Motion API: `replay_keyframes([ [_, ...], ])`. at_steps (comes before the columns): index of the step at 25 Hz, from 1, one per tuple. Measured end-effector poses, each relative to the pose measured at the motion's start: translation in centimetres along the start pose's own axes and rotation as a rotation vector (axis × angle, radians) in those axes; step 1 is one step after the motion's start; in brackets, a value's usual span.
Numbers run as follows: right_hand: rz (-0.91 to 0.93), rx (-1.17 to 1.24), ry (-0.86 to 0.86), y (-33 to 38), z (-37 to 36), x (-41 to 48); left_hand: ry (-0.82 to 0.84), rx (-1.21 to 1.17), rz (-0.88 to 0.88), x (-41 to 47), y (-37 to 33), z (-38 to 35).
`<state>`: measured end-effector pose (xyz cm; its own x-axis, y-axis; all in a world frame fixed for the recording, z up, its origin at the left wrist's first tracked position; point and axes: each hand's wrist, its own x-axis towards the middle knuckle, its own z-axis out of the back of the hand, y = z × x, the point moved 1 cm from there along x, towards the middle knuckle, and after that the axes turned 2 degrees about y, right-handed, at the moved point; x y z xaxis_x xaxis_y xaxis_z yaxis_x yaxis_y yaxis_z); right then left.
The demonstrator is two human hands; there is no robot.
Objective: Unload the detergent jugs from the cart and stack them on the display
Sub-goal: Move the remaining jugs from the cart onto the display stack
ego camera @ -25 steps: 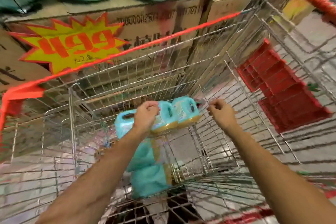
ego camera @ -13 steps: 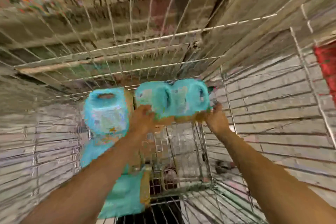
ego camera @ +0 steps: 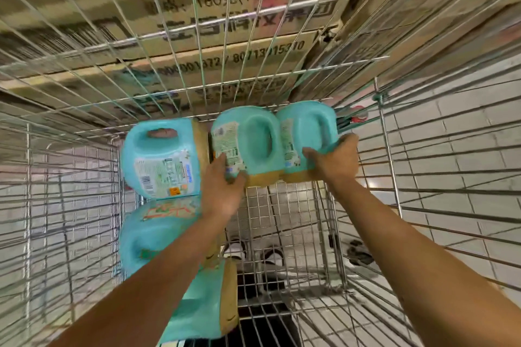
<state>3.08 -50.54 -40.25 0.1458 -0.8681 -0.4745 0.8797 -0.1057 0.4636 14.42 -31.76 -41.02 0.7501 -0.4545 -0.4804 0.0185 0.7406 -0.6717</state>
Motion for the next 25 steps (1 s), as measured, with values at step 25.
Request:
replay_keyframes([
  [25, 0.240, 0.978, 0.446, 6.9, 19.3, -12.6, 0.396, -0.985, 0.271, -5.6, -13.4, 6.0],
])
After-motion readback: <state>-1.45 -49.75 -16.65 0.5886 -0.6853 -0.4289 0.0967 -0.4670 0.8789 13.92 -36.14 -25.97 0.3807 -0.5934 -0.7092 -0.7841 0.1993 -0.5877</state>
